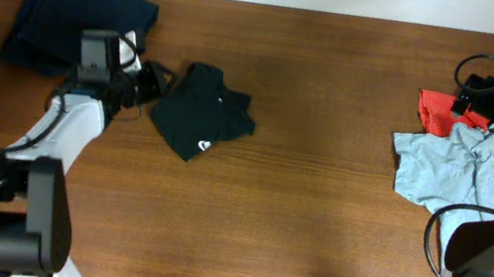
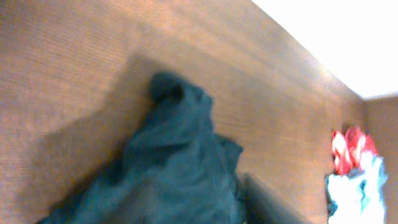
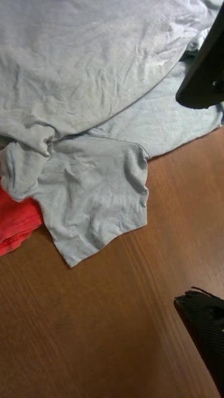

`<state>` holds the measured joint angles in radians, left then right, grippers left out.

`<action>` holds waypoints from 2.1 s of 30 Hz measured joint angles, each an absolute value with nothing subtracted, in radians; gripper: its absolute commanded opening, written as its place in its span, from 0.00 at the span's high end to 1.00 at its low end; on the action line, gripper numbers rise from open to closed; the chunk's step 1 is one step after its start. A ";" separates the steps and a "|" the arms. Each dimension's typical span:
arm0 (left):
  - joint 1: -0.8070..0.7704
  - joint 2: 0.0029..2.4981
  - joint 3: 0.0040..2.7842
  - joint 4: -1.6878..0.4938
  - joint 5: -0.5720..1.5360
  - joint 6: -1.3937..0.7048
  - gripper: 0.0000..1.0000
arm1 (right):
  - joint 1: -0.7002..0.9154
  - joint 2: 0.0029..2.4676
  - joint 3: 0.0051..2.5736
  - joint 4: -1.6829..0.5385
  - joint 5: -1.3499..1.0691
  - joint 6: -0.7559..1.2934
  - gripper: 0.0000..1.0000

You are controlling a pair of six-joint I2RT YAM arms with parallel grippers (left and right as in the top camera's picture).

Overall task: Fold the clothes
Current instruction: 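Grasp the black bundle at its collar with the left gripper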

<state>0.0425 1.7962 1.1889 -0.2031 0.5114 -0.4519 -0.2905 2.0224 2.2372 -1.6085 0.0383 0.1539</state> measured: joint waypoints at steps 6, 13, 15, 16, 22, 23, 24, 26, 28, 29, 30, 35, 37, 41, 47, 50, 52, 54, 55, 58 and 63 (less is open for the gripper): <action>0.042 1.780 1.306 -0.392 0.508 -0.203 0.01 | -0.290 2.022 2.237 -1.608 0.038 0.154 0.01; 0.026 1.780 1.358 -0.525 0.311 0.118 0.01 | -0.290 2.022 2.237 -1.608 0.038 0.154 0.01; 0.005 1.780 1.358 -0.536 0.262 0.203 0.01 | -0.290 2.022 2.237 -1.609 0.038 0.154 0.01; -0.011 1.780 1.358 -0.537 0.241 0.250 0.01 | -0.290 2.023 2.237 -1.608 0.038 0.154 0.01; -0.118 1.781 1.359 -0.543 0.163 0.410 0.01 | -0.290 2.022 2.237 -1.608 0.038 0.155 0.01; -0.133 1.781 1.359 -0.550 0.153 0.421 0.01 | -0.290 2.022 2.237 -1.609 0.038 0.154 0.01; -0.153 1.785 1.360 -0.557 0.140 0.430 0.01 | -0.290 2.022 2.237 -1.608 0.038 0.154 0.01; -0.178 1.802 1.362 -0.558 0.115 0.436 0.01 | -0.290 2.023 2.237 -1.608 0.038 0.154 0.01; -0.204 1.833 1.367 -0.556 0.085 0.439 0.01 | -0.290 2.023 2.237 -1.608 0.038 0.154 0.01; -0.217 1.856 1.367 -0.552 0.064 0.438 0.01 | -0.290 2.022 2.237 -1.608 0.038 0.155 0.01; -0.227 1.877 1.367 -0.545 0.044 0.436 0.01 | -0.290 2.022 2.237 -1.609 0.038 0.154 0.01; -0.254 1.994 1.367 -0.498 -0.045 0.372 0.01 | -0.290 2.022 2.237 -1.608 0.038 0.154 0.01; -0.254 2.024 1.367 -0.493 -0.053 0.347 0.01 | -0.290 2.022 2.237 -1.608 0.038 0.154 0.01; -0.253 2.030 1.372 -0.494 -0.035 0.326 0.01 | -0.290 2.022 2.237 -1.608 0.038 0.154 0.01; -0.245 2.039 1.376 -0.502 0.004 0.310 0.01 | -0.290 2.022 2.237 -1.608 0.038 0.154 0.01; -0.245 2.053 1.387 -0.512 0.019 0.305 0.01 | -0.290 2.022 2.237 -1.608 0.038 0.154 0.01; -0.245 2.062 1.396 -0.520 0.027 0.299 0.01 | -0.290 2.022 2.237 -1.608 0.038 0.154 0.01; -0.245 2.071 1.407 -0.535 0.031 0.294 0.01 | -0.290 2.022 2.237 -1.608 0.038 0.154 0.01; -0.245 2.074 1.412 -0.543 0.034 0.293 0.01 | -0.290 2.022 2.237 -1.608 0.038 0.154 0.01; -0.244 2.082 1.425 -0.566 0.038 0.287 0.01 | -0.290 2.022 2.237 -1.608 0.038 0.154 0.01; -0.244 2.086 1.434 -0.591 0.039 0.280 0.02 | -0.290 2.022 2.237 -1.608 0.038 0.154 0.01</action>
